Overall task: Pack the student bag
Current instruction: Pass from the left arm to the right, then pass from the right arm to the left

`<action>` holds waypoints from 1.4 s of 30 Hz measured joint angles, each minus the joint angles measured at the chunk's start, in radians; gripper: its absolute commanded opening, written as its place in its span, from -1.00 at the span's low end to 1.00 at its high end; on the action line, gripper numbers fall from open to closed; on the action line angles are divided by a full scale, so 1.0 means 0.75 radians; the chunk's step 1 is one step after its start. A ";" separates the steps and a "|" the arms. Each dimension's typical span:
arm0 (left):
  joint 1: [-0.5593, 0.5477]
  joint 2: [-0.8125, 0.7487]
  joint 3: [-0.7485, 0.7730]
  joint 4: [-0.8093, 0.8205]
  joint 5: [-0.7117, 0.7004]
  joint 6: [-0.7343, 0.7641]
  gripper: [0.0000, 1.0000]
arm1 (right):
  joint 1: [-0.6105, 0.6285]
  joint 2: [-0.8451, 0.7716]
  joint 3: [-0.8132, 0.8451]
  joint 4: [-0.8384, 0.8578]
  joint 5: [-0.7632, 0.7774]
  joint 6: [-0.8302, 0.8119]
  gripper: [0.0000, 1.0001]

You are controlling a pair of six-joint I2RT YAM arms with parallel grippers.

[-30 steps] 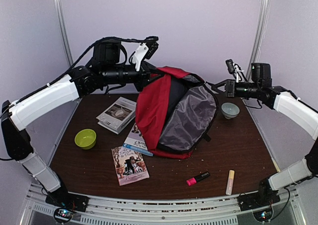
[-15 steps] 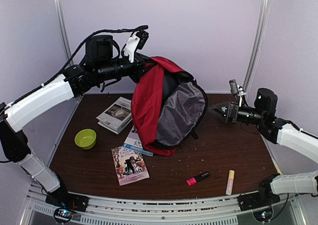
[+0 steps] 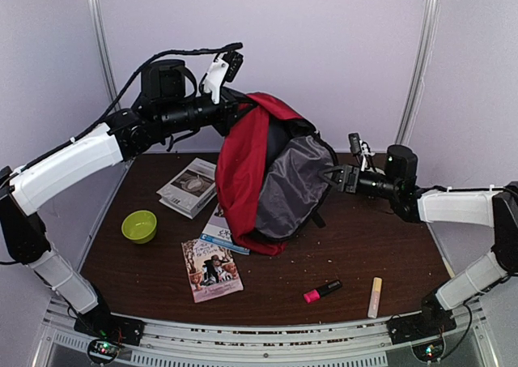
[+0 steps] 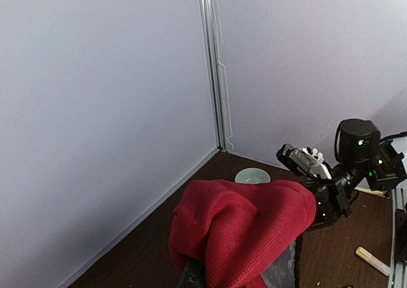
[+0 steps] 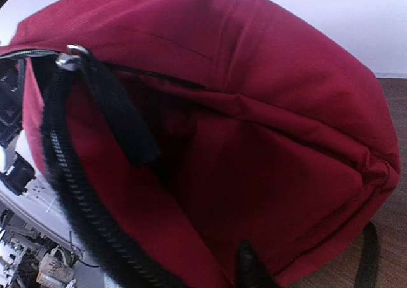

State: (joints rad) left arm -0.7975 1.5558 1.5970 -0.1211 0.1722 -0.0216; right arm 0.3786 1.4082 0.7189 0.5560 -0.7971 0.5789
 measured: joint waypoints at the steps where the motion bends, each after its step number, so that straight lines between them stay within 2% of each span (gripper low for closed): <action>1: 0.002 0.000 -0.003 0.002 0.000 -0.001 -1.00 | -0.008 0.021 0.013 0.043 -0.032 0.043 -1.00; 4: 0.019 -0.004 -0.030 0.031 -0.006 -0.019 -1.00 | -0.073 0.035 0.056 0.141 -0.103 0.182 -1.00; 6: 0.042 -0.022 -0.082 0.072 -0.018 -0.052 -1.00 | -0.143 0.033 0.132 0.117 -0.117 0.215 -1.00; 9: 0.087 -0.081 -0.224 0.187 -0.036 -0.146 -1.00 | -0.194 0.033 0.418 -0.164 -0.100 0.129 -1.00; 12: 0.119 -0.134 -0.358 0.286 -0.051 -0.251 -1.00 | -0.179 0.054 0.836 -0.515 -0.068 -0.039 -1.00; 16: 0.117 -0.132 -0.443 0.396 0.035 -0.369 -0.99 | -0.152 0.116 1.334 -0.915 0.069 -0.260 -1.00; 17: 0.107 -0.127 -0.470 0.438 0.071 -0.393 -0.90 | -0.141 0.145 1.431 -0.997 0.103 -0.311 -1.00; 19: 0.079 -0.125 -0.529 0.502 0.117 -0.417 -0.55 | -0.109 0.204 1.575 -1.142 0.168 -0.426 -1.00; 21: 0.035 -0.130 -0.627 0.547 0.158 -0.413 0.01 | -0.064 0.256 1.639 -1.282 0.219 -0.537 -1.00; 22: 0.012 -0.133 -0.670 0.538 0.170 -0.388 0.17 | -0.039 0.283 1.646 -1.358 0.240 -0.599 -1.00; 26: -0.086 -0.163 -0.764 0.340 0.170 -0.205 0.50 | 0.044 0.405 1.645 -1.625 0.303 -0.806 -1.00; 28: -0.128 -0.236 -0.798 0.232 0.177 -0.079 0.77 | 0.075 0.462 1.644 -1.747 0.323 -0.894 -1.00; 30: -0.150 -0.362 -0.843 0.168 0.220 0.040 0.92 | 0.098 0.495 1.631 -1.831 0.326 -0.967 -1.00; 33: -0.151 -0.571 -0.873 0.135 0.297 0.181 0.94 | 0.136 0.491 1.597 -1.894 0.296 -1.058 -1.00; 36: -0.147 -0.630 -0.807 0.102 0.339 0.283 0.75 | 0.189 0.473 1.571 -1.923 0.259 -1.162 -1.00; 39: -0.123 -0.522 -0.614 0.016 0.344 0.373 0.40 | 0.262 0.450 1.551 -1.972 0.233 -1.264 -1.00; 42: -0.056 -0.333 -0.432 -0.035 0.359 0.444 0.23 | 0.314 0.425 1.538 -2.007 0.212 -1.321 -1.00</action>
State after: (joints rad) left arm -0.8394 1.3060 1.2728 -0.1471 0.4416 0.3111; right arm 0.6144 1.7267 1.8725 -0.9489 -0.6384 -0.4122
